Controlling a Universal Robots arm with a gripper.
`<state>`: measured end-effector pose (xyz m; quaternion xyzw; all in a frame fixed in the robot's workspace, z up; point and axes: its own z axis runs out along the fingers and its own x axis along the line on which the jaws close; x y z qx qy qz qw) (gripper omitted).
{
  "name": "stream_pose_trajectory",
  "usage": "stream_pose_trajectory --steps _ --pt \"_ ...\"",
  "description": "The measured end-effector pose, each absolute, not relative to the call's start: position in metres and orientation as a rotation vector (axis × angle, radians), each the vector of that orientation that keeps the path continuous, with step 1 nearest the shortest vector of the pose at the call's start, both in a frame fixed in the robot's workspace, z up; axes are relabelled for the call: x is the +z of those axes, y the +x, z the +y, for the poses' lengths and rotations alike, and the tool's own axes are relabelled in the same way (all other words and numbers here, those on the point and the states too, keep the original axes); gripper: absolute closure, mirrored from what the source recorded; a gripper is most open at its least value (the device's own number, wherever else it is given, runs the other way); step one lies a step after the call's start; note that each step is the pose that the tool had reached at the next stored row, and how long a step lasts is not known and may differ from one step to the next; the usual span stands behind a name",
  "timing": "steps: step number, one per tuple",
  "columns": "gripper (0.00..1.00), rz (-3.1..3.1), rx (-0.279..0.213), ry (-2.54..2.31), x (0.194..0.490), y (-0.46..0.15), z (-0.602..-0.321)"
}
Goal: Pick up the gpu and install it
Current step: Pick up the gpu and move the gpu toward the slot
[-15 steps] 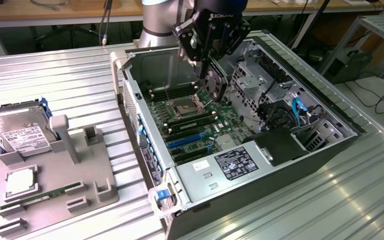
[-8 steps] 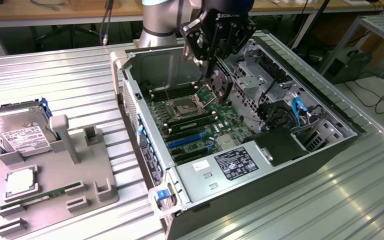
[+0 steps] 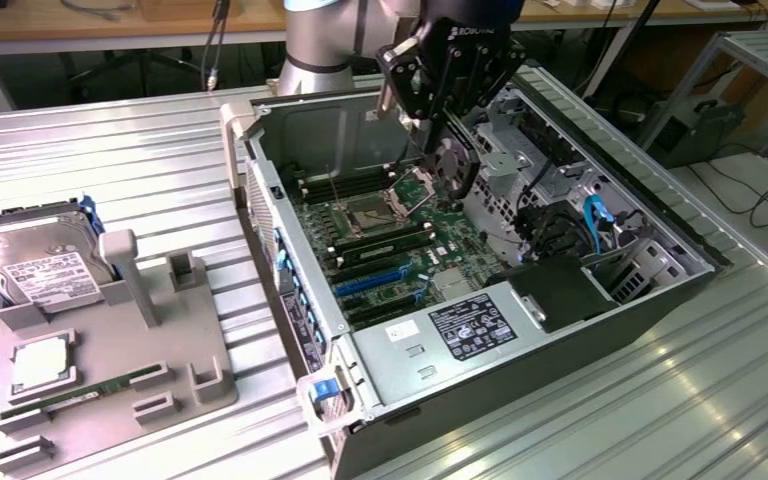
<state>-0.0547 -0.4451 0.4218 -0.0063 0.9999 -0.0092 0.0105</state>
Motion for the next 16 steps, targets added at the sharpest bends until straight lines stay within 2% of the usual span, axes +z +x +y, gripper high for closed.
stream_pose_trajectory --steps 16 --pt "0.73 3.12 -0.029 -0.019 0.419 -0.037 -0.445"
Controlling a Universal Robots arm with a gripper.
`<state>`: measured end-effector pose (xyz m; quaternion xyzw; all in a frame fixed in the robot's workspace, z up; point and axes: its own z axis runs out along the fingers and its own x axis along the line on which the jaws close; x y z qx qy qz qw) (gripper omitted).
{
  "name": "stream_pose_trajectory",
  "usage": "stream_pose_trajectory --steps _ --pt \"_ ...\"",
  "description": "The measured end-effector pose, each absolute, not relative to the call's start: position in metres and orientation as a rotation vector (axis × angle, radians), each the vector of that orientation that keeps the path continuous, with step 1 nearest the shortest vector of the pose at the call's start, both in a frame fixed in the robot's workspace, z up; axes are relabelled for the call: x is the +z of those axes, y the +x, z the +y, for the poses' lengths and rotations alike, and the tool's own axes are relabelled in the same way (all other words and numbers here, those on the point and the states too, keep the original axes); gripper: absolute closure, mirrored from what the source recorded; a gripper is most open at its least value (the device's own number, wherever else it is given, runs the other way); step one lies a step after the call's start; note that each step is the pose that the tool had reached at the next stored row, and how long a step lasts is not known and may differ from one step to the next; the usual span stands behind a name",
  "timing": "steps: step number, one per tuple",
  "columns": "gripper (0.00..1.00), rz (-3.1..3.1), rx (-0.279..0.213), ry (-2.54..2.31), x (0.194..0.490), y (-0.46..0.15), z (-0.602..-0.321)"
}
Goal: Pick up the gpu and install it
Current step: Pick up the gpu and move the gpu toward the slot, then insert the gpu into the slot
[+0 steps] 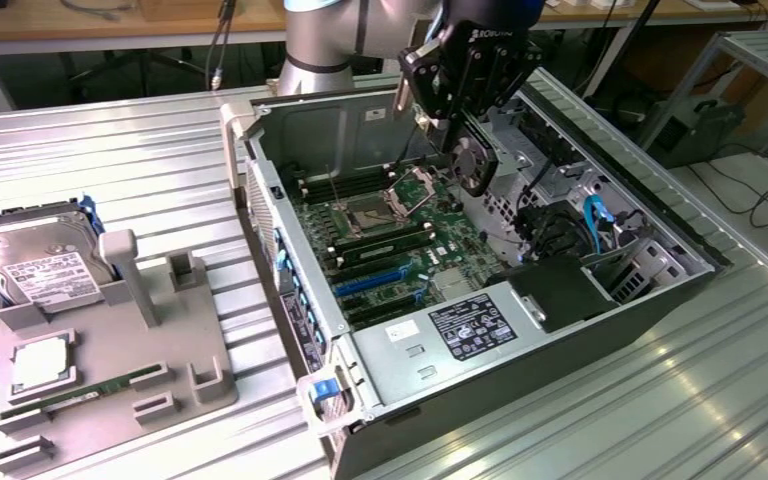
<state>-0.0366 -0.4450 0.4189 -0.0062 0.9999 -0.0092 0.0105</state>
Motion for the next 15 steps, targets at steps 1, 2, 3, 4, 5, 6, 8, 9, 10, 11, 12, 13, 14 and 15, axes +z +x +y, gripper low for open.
stream_pose_trajectory --steps 1,2,3,4,5,6,8,9,10,11,12,13,14,15 --pt "0.73 3.12 -0.029 -0.019 0.4189 -0.0366 -0.445" --pt "0.73 3.12 -0.029 -0.019 0.4189 -0.0366 -0.445" --pt "0.73 3.12 -0.029 -0.019 0.4189 -0.0366 -0.445" --pt "0.73 3.12 -0.029 -0.019 0.4189 -0.0366 -0.445" --pt "0.73 3.12 -0.029 -0.019 0.4189 -0.0366 -0.445" --pt "0.73 3.12 -0.029 -0.019 0.4189 -0.0366 -0.445" --pt "0.73 3.12 -0.029 -0.019 0.4189 -0.0366 -0.445" --pt "0.73 3.12 -0.029 -0.02 0.4189 -0.0366 -0.445" --pt "0.73 3.12 -0.029 -0.023 0.4189 -0.0366 -0.445" --pt "0.73 3.12 -0.029 -0.029 0.4189 -0.0366 -0.445" --pt "0.73 3.12 -0.029 -0.042 0.4189 -0.0366 -0.445" --pt "0.73 3.12 -0.029 -0.056 0.4189 -0.0366 -0.445" --pt "0.73 3.12 -0.028 -0.07 0.4189 -0.0366 -0.445" --pt "0.73 3.119 -0.028 -0.081 0.4189 -0.0366 -0.445"
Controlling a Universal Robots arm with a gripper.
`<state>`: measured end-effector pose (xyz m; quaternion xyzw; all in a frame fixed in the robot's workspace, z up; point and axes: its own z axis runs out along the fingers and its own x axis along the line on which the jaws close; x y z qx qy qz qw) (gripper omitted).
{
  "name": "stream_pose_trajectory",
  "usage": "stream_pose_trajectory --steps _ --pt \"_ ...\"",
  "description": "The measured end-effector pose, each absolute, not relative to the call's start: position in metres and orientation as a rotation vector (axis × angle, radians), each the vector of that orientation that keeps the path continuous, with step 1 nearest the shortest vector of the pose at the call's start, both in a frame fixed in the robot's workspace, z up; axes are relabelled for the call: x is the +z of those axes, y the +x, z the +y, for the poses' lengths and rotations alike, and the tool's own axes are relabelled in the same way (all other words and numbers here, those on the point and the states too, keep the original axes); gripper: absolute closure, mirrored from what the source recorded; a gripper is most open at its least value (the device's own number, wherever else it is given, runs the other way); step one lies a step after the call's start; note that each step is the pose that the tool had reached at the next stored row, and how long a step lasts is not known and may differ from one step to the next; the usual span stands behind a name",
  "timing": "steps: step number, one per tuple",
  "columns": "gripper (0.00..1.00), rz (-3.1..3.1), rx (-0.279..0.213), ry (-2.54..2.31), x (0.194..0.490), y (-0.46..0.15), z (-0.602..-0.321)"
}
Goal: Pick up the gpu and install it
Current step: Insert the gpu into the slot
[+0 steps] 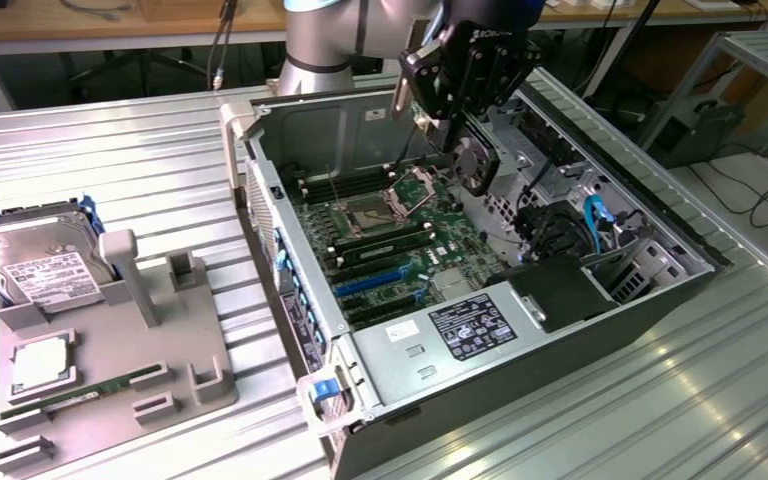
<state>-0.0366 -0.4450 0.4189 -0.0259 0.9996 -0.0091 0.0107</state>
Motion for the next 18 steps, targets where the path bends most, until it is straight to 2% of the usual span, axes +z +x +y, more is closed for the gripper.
stream_pose_trajectory --steps 18 --pt "0.73 3.105 -0.026 -0.298 0.4189 -0.0366 -0.445"
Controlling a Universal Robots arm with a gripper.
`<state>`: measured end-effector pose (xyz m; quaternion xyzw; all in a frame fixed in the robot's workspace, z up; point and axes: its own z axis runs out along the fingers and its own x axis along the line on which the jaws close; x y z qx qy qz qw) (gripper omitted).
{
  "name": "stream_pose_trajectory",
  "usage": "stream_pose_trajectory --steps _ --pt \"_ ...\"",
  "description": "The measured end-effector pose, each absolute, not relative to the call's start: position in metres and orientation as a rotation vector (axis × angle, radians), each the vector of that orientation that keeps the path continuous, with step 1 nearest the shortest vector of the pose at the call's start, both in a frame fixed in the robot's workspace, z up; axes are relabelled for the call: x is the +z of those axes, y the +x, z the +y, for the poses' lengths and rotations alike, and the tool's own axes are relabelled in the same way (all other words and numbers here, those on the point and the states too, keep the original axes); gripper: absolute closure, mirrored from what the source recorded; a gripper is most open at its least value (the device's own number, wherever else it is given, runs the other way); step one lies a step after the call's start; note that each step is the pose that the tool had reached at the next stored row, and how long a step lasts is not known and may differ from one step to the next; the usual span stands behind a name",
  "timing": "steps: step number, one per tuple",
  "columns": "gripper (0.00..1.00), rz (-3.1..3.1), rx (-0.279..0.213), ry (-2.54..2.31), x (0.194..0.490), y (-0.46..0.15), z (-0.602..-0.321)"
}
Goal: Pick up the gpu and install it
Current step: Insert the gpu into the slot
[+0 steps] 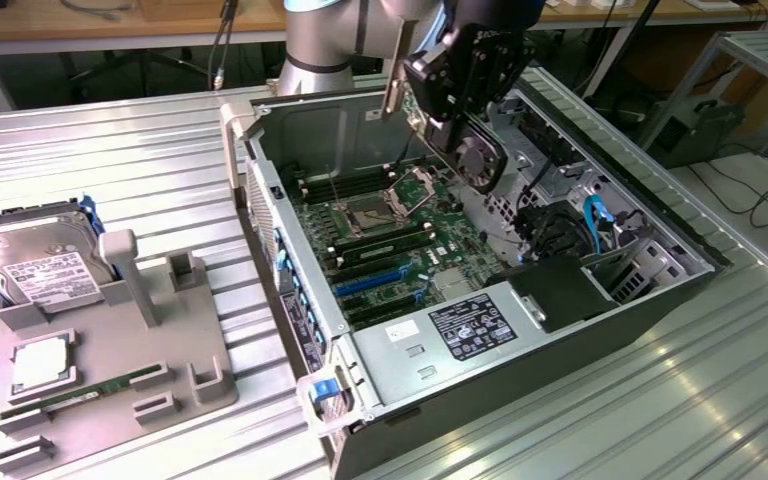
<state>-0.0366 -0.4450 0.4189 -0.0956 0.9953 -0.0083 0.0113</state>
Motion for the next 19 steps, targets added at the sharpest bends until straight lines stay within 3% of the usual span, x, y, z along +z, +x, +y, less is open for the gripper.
stream_pose_trajectory --steps 19 --pt "0.73 3.081 -0.024 -0.481 0.4189 -0.0366 -0.445"
